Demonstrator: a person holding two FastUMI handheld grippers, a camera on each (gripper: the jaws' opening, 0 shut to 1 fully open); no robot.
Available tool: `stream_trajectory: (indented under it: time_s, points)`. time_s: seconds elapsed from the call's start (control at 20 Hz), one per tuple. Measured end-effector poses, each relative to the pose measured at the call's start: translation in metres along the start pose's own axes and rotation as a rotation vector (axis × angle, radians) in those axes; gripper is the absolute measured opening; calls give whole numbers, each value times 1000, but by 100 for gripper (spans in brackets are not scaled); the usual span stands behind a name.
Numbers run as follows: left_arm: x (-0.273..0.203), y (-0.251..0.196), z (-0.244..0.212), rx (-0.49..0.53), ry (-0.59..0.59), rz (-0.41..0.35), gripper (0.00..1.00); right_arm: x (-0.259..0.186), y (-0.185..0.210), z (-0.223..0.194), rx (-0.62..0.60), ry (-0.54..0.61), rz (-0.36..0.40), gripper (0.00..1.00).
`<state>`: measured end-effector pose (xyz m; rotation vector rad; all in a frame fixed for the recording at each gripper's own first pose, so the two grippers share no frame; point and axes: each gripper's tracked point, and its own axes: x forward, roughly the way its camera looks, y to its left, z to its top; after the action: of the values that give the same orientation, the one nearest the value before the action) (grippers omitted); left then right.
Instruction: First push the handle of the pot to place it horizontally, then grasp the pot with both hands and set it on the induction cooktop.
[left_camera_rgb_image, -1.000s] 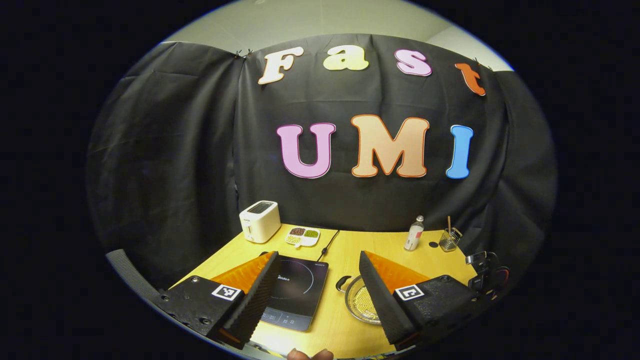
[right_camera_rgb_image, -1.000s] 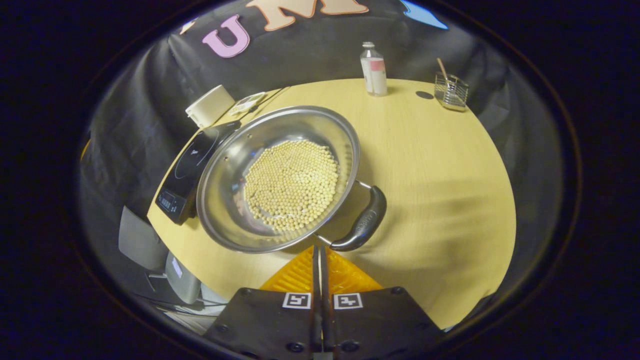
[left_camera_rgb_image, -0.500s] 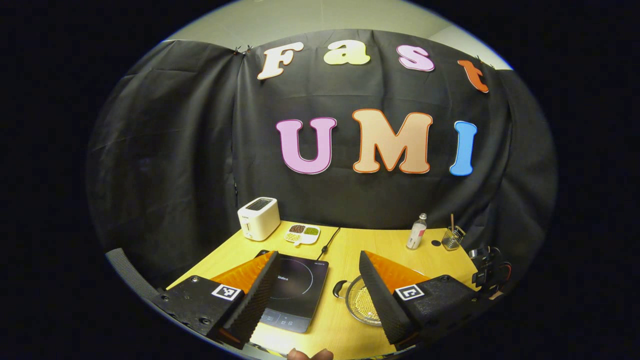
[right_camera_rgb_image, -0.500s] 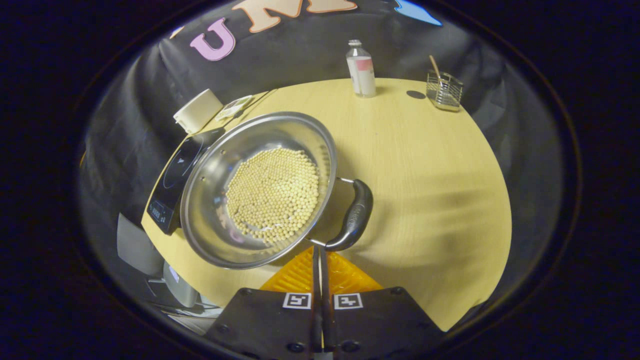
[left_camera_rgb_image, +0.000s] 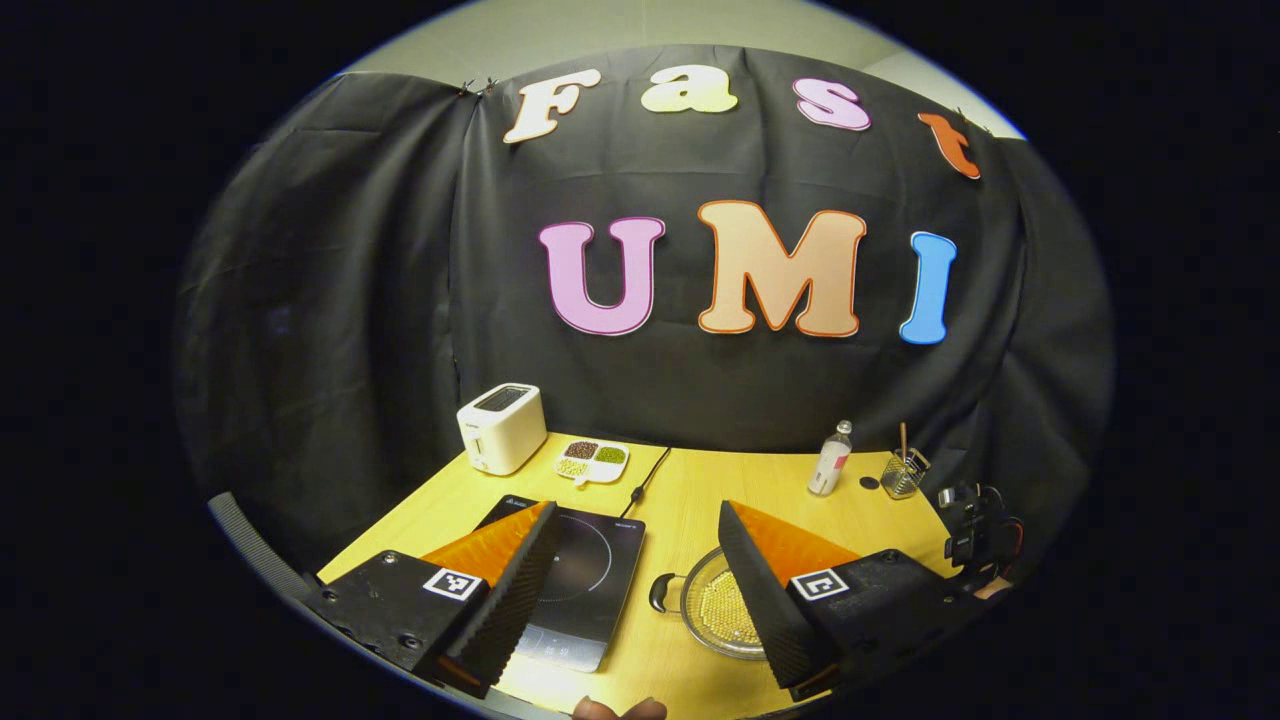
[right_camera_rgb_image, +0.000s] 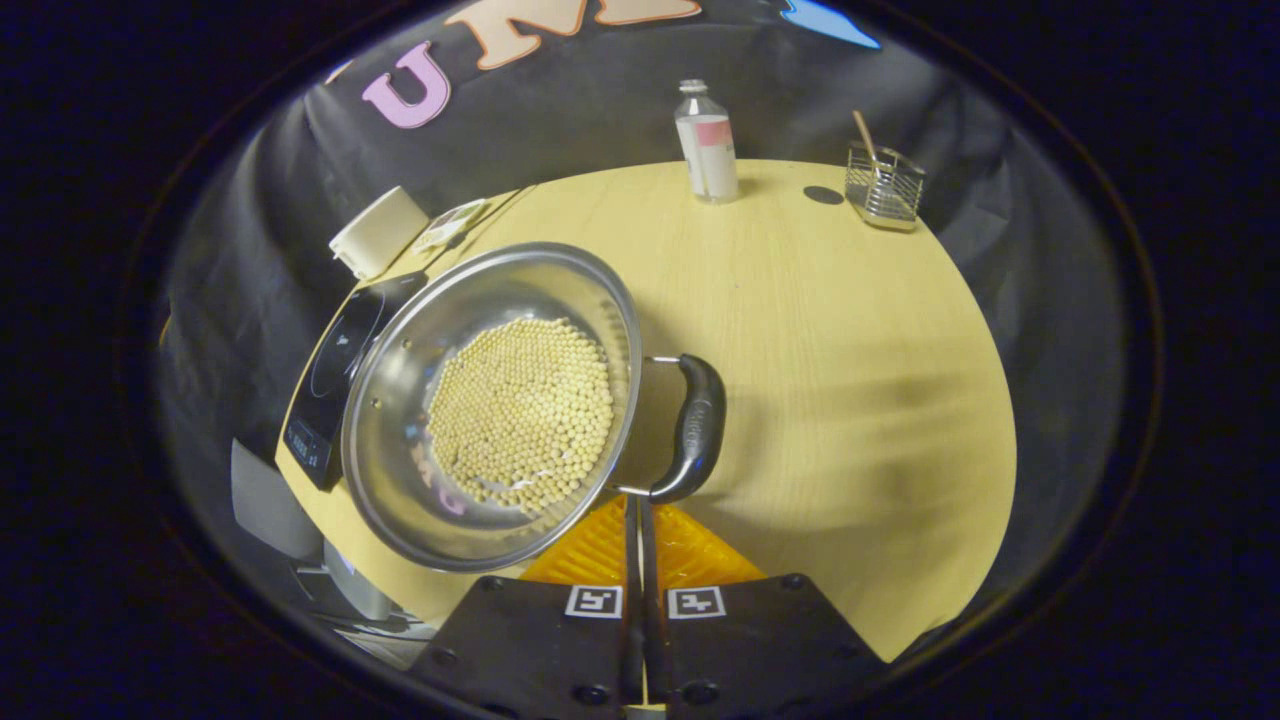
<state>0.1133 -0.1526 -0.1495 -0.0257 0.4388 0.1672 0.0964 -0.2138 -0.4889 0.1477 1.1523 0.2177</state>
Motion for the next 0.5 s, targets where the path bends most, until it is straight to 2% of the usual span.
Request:
stream_trajectory:
  time_s: [0.25, 0.5]
  points:
    - [20, -2, -11, -10, 33, -36, 96, 0, 0, 0, 11, 16, -29, 3]
    - [51, -8, -67, -30, 202, -123, 97, -18, 0, 3, 101, 26, -91, 0]
